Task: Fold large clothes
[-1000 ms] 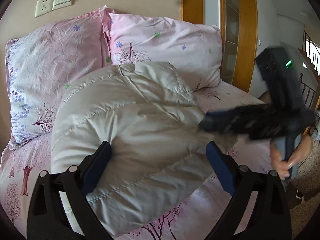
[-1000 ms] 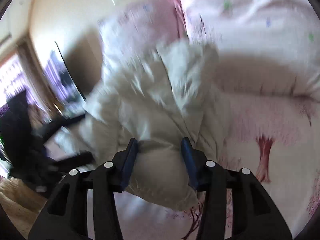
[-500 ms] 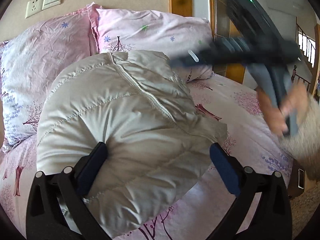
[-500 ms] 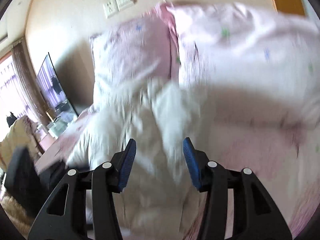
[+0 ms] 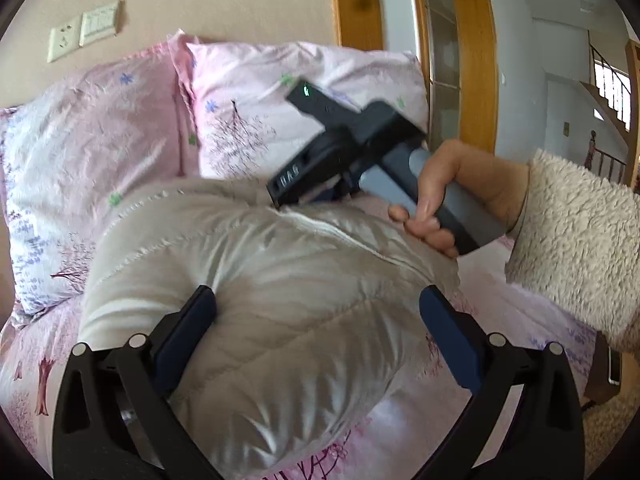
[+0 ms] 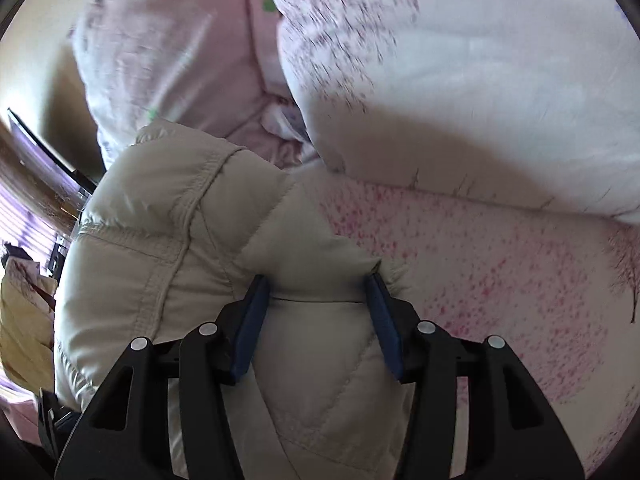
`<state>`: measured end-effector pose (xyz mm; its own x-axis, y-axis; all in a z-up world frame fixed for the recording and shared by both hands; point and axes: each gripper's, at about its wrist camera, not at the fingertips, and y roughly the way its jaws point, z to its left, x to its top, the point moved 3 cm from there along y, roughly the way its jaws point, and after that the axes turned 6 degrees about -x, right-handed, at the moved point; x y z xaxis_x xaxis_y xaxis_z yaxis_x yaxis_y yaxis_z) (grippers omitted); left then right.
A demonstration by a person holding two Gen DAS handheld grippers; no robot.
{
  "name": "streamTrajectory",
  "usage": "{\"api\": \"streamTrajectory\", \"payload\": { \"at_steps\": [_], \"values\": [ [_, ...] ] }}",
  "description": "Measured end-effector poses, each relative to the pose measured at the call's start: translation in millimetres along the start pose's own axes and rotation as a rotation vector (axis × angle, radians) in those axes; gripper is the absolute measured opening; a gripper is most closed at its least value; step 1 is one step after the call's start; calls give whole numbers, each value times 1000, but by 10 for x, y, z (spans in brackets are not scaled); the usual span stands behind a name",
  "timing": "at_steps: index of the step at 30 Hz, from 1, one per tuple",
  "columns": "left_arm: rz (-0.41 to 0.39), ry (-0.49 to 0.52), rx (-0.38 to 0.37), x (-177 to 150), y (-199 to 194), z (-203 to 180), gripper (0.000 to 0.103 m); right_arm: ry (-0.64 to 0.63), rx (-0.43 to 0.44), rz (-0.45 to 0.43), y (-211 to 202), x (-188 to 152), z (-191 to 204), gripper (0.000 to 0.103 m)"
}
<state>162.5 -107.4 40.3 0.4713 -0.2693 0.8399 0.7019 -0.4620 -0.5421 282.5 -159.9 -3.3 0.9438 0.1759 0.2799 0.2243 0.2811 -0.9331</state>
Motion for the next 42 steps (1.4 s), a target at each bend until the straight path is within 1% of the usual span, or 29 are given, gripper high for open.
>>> {"api": "streamTrajectory", "payload": {
  "at_steps": [2, 5, 7, 8, 10, 11, 12, 13, 15, 16, 17, 18, 19, 20, 21, 22, 23, 24, 26, 28, 30, 33, 35, 39, 42],
  "values": [
    [-23, -42, 1, 42, -147, 60, 101, 9, -8, 5, -34, 9, -21, 52],
    [-86, -110, 22, 77, -479, 255, 101, 6, -8, -81, -389, -85, 5, 54],
    [-129, -160, 60, 77, -728, 468, 101, -4, 20, -197, -774, -333, 25, 77],
    [-134, -183, 68, 63, -808, 567, 101, -5, 28, -255, -904, -417, 49, 80],
    [-120, -236, 84, 20, -893, 773, 101, 8, 62, -450, -1295, -835, 72, 91],
    [-102, -257, 75, 1, -890, 855, 101, 10, 107, -526, -1430, -1045, 88, 93],
    [-75, -282, 55, -30, -868, 930, 101, 3, 130, -549, -1471, -1190, 120, 101],
    [-55, -298, 47, -52, -842, 977, 101, -15, 120, -538, -1482, -1338, 174, 102],
    [-6, -322, 30, -115, -771, 1029, 101, -61, 33, -481, -1414, -1544, 298, 102],
    [17, -335, 22, -138, -729, 1046, 101, -66, -19, -476, -1383, -1631, 344, 102],
    [30, -343, 13, -160, -713, 1049, 101, -59, -49, -494, -1378, -1702, 365, 102],
    [43, -349, 1, -178, -677, 1046, 101, -41, -67, -546, -1415, -1813, 369, 102],
    [50, -351, 1, -193, -660, 1041, 101, -22, -77, -577, -1449, -1872, 351, 102],
    [56, -351, 5, -212, -636, 1042, 101, 0, -96, -590, -1458, -1915, 319, 102],
    [66, -349, 9, -234, -617, 1023, 101, 12, -105, -581, -1386, -1910, 304, 99],
    [72, -346, 14, -248, -600, 1012, 101, 26, -119, -564, -1320, -1892, 269, 95],
    [74, -341, 25, -258, -580, 1007, 101, 50, -147, -538, -1244, -1870, 222, 94],
    [80, -332, 37, -272, -548, 1003, 101, 62, -148, -523, -1169, -1863, 222, 93],
    [92, -320, 52, -282, -521, 991, 101, 92, -162, -459, -1001, -1822, 158, 93],
    [115, -309, 63, -316, -472, 977, 101, 97, -176, -382, -830, -1823, 136, 93],
    [141, -281, 83, -354, -421, 938, 101, 95, -194, -340, -694, -1826, 139, 94],
    [163, -269, 94, -385, -379, 919, 101, 68, -245, -331, -644, -1837, 173, 96],
    [171, -265, 103, -401, -353, 920, 101, 59, -261, -330, -622, -1839, 186, 97],
    [174, -245, 140, -425, -300, 892, 101, 69, -264, -321, -590, -1841, 168, 101],
    [170, -243, 150, -431, -293, 880, 101, 80, -252, -313, -560, -1806, 134, 102]
  ]
}}
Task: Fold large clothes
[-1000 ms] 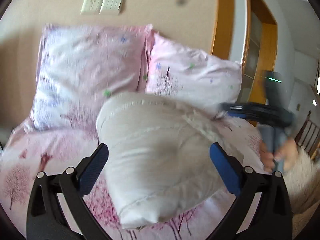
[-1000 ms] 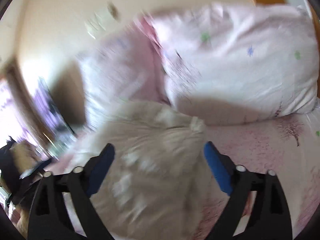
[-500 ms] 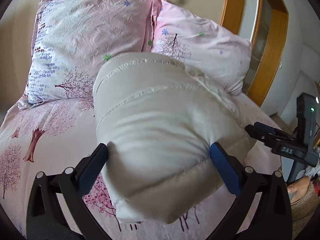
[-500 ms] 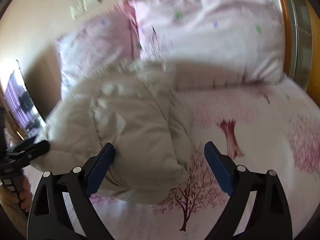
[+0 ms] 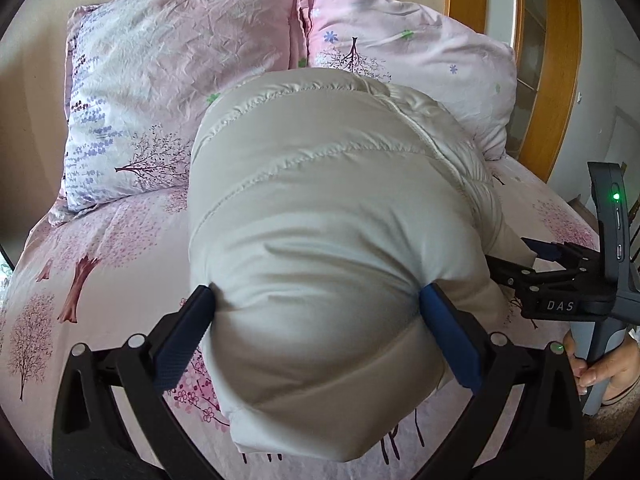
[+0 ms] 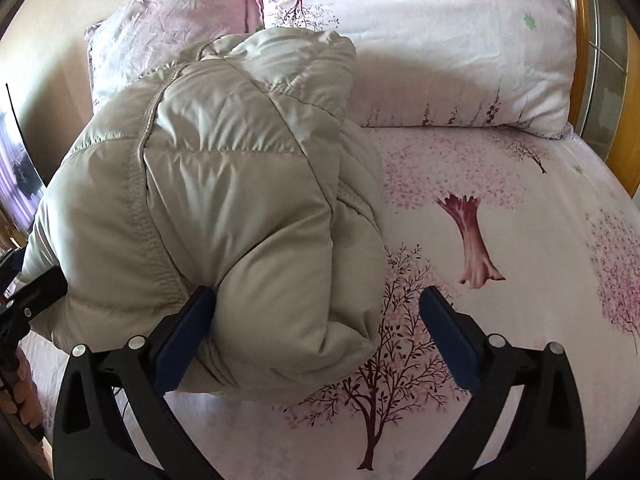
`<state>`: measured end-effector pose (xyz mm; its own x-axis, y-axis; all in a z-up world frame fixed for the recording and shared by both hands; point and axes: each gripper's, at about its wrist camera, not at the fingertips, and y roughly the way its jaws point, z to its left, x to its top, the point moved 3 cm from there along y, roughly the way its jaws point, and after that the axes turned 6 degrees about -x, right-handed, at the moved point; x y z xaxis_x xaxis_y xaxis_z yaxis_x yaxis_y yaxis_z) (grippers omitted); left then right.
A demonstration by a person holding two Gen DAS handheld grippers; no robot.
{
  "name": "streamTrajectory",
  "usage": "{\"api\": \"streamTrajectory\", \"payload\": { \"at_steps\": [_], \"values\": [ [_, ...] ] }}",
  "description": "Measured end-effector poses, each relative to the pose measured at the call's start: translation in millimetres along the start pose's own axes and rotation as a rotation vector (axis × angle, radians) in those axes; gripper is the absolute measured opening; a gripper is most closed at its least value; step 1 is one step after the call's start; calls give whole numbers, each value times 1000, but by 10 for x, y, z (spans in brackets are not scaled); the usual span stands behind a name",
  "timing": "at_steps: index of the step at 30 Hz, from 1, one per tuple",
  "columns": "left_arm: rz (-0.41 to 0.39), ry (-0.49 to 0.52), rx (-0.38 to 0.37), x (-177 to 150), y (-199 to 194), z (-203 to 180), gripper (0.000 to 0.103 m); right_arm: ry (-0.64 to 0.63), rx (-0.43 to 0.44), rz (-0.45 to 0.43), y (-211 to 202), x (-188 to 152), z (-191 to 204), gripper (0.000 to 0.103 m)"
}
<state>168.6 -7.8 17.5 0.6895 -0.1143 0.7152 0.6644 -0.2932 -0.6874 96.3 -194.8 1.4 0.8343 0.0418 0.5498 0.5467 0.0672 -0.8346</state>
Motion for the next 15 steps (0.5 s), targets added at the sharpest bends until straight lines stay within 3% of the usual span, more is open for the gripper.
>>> {"api": "streamTrajectory", "payload": {
  "at_steps": [8, 15],
  "values": [
    [-49, -34, -4, -9, -72, 35, 101, 25, 7, -17, -127, 63, -41, 102],
    [-76, -142, -4, -61, -258, 124, 101, -1, -98, -139, -578, 92, -2, 102]
  ]
}}
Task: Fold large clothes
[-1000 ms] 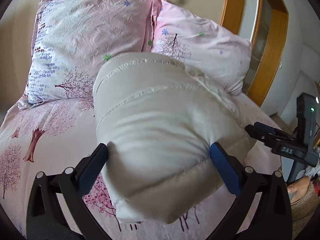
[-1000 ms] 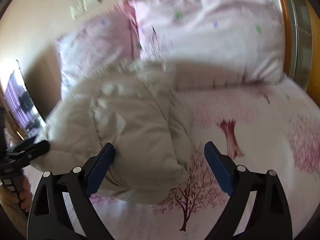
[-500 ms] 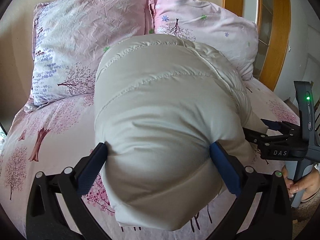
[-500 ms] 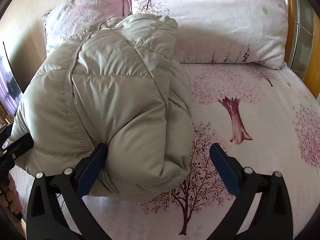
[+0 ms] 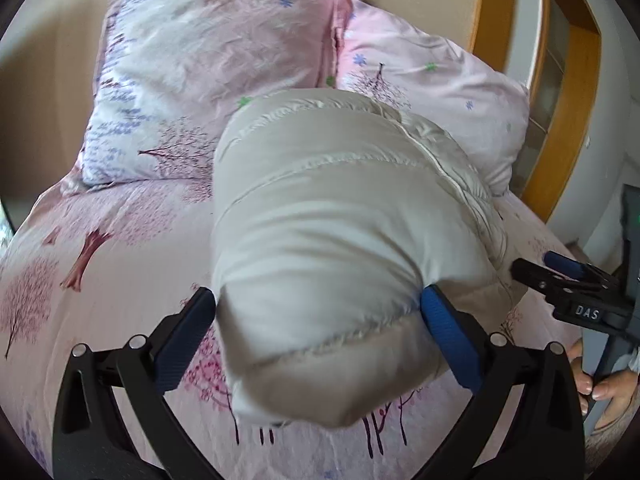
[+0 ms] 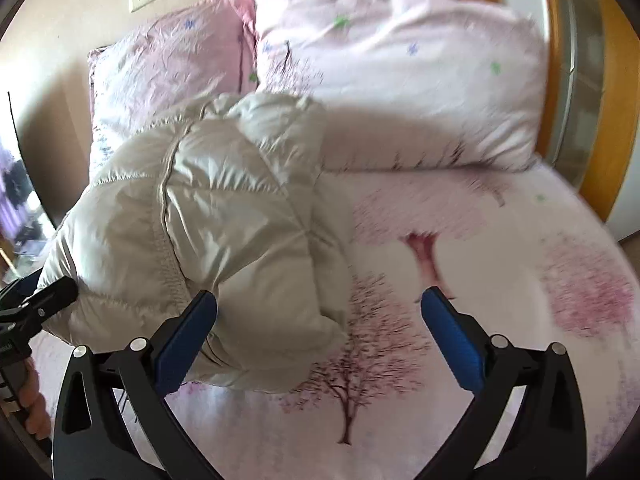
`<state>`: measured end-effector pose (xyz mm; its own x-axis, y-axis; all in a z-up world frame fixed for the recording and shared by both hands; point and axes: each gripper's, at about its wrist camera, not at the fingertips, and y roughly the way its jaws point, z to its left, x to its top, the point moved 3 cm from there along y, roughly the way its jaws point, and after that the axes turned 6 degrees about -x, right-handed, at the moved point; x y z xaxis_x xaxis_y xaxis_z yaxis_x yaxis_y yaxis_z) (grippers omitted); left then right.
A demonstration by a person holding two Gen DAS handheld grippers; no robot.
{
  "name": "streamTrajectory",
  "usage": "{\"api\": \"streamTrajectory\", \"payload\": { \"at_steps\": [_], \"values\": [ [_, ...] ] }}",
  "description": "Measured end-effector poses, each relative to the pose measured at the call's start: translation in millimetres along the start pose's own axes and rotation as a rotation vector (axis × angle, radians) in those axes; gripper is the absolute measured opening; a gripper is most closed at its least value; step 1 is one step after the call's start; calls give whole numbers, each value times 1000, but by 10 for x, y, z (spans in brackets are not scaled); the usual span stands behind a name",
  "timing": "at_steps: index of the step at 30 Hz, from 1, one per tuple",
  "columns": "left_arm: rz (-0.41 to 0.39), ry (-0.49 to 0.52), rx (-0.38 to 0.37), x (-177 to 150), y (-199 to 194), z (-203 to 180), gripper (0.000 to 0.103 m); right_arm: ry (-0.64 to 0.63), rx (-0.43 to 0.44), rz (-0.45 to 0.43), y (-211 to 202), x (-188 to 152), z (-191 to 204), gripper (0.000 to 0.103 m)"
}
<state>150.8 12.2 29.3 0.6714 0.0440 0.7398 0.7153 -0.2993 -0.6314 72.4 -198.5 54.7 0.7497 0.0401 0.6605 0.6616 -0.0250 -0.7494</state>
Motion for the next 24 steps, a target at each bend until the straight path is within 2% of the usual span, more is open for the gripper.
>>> {"api": "streamTrajectory", "payload": {
  "at_steps": [8, 11, 15, 18, 20, 24],
  "values": [
    [-50, 47, 151, -66, -293, -83, 101, 7, -30, -76, -304, 24, -19, 102],
    [-46, 56, 205, -98, -374, -118, 101, -6, -38, -95, -388, 7, 8, 102],
    [-48, 54, 215, -155, -461, -131, 101, -22, -33, -99, -458, -35, 67, 102],
    [-17, 32, 249, -223, -502, -93, 101, -29, -34, -87, -489, -78, 106, 102],
    [-14, 16, 246, -275, -552, -64, 101, -22, -32, -76, -523, -137, 122, 102],
    [7, -31, 252, -405, -670, 30, 101, -20, 22, -42, -553, -256, 175, 102]
  ]
}}
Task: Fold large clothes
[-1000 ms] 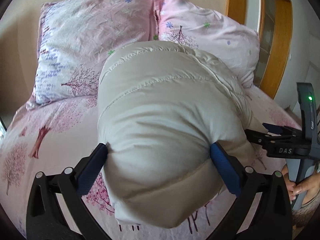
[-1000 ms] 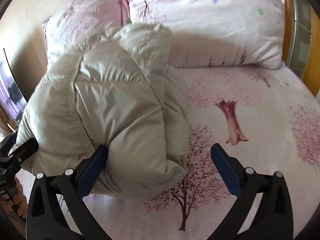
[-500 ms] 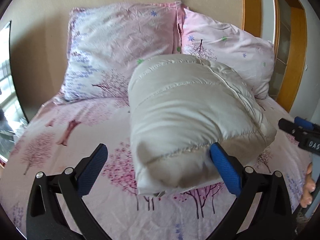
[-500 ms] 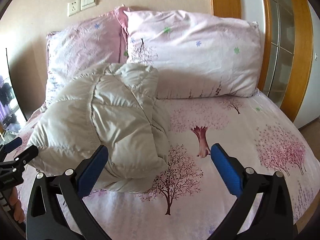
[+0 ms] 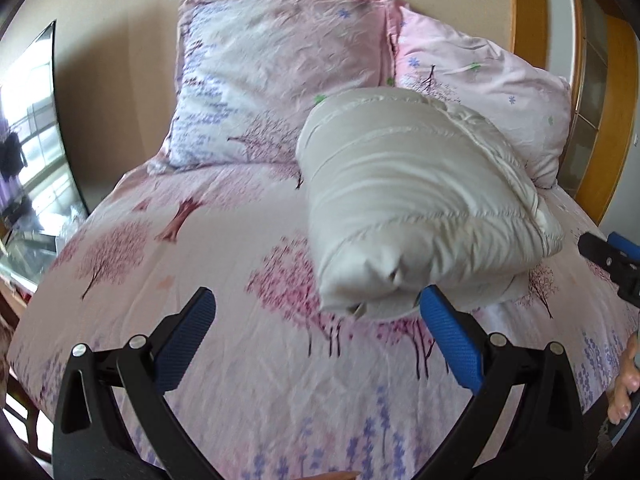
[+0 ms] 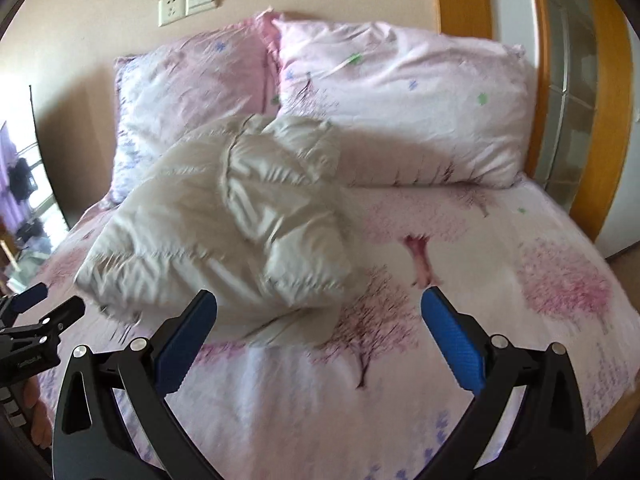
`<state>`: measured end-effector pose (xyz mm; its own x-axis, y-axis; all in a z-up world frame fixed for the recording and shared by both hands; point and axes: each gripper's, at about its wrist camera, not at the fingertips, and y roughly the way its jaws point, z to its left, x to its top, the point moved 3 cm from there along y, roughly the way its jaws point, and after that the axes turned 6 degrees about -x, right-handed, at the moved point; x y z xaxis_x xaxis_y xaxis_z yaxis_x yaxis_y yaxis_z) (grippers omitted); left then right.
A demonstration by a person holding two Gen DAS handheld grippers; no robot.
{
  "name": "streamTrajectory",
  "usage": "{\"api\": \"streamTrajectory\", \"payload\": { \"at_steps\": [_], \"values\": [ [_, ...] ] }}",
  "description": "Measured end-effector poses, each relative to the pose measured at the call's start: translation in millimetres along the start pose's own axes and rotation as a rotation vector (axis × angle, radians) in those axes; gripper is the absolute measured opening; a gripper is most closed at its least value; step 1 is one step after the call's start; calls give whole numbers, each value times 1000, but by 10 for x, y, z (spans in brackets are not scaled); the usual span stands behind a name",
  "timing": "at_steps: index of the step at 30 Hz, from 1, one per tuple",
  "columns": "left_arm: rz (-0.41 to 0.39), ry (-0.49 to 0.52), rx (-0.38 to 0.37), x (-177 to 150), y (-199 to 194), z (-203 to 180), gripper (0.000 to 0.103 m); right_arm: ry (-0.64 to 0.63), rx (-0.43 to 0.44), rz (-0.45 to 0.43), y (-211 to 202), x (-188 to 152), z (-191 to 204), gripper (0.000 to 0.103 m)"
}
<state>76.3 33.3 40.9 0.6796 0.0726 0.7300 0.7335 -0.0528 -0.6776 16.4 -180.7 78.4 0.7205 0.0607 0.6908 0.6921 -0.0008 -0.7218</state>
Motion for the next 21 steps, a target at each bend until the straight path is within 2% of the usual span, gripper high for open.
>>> {"api": "streamTrajectory", "payload": {
  "at_steps": [7, 13, 21],
  "values": [
    [80, -4, 27, -172, -49, 24, 101, -28, 53, 139, 88, -240, 181, 102],
    [150, 22, 30, -267, 10, -29, 101, -60, 13, 224, 194, -388, 252, 102],
    [220, 44, 32, -331, 116, -82, 101, -84, 5, 262, 236, -479, 284, 102]
  ]
}}
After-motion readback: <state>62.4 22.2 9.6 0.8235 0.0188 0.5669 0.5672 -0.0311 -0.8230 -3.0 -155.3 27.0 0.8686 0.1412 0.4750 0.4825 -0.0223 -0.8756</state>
